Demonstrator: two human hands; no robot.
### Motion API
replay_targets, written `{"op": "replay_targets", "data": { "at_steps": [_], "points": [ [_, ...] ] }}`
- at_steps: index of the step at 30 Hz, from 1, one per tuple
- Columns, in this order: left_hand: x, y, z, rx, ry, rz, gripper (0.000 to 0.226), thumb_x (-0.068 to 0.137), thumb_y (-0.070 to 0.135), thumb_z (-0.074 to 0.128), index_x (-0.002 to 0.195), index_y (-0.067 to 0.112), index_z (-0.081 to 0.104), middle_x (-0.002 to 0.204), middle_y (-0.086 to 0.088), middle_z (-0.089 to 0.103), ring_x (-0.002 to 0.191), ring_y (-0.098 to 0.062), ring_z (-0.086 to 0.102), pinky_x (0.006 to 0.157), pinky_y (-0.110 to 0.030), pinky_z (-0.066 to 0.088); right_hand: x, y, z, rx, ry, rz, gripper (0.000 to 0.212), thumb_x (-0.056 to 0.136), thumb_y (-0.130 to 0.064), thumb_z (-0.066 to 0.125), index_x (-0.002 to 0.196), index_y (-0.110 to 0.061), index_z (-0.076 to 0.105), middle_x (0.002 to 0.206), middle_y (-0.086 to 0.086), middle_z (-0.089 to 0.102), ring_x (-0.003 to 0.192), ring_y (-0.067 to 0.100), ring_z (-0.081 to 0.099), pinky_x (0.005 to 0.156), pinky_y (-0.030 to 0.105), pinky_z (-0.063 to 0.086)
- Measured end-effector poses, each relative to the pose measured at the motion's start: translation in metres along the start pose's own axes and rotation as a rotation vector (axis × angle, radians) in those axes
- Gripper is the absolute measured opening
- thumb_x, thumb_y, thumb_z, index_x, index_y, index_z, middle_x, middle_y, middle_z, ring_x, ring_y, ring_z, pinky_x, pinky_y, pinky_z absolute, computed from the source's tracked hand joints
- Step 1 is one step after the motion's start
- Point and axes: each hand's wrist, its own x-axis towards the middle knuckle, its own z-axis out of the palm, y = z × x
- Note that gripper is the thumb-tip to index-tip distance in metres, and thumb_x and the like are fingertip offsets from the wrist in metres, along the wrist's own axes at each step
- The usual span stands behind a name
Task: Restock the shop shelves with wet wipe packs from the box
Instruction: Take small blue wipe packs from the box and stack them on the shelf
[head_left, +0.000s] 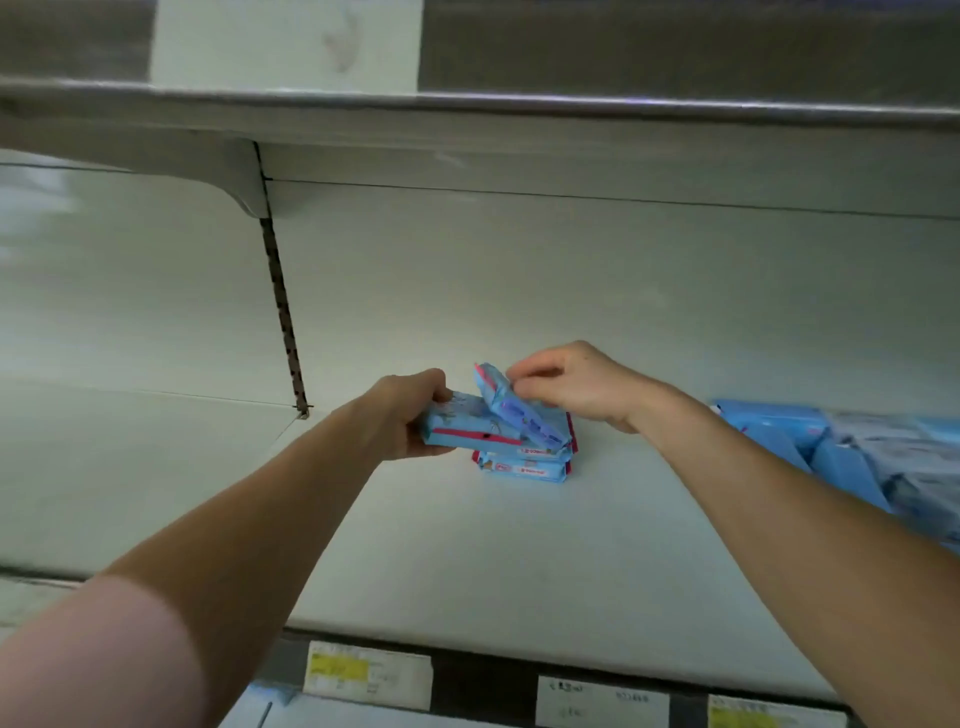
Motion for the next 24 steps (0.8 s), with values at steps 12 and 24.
{"op": "replay_targets", "data": {
  "at_steps": [12, 24],
  "points": [
    [0.022, -0.004, 0.002, 0.239, 0.021, 0.066, 0.01, 0.092, 0.012, 0.058, 0.099, 0.007, 0.062, 0.08, -0.014, 0.065, 0.062, -0.022, 0.065, 0.056, -0.033, 0.058, 0.031, 0.056, 0.023, -0.634, -0.147, 0.141, 0.08, 0.075, -0.024, 0.072, 0.145, -0.023, 0.033, 0.134, 0.003, 0.042, 0.123, 0.023, 0.044, 0.097, 0.035, 0.045],
    [0.009, 0.012, -0.011, 0.032, -0.108, 0.072, 0.067, 0.088, 0.069, 0.041, 0.094, 0.008, 0.069, 0.083, -0.014, 0.069, 0.071, -0.025, 0.07, 0.059, -0.034, 0.056, 0.026, -0.008, 0.021, -0.571, 0.223, -0.293, 0.024, 0.083, -0.012, 0.055, 0.106, -0.015, 0.063, 0.097, 0.004, 0.065, 0.085, 0.026, 0.056, 0.066, 0.032, 0.041]
  ]
}}
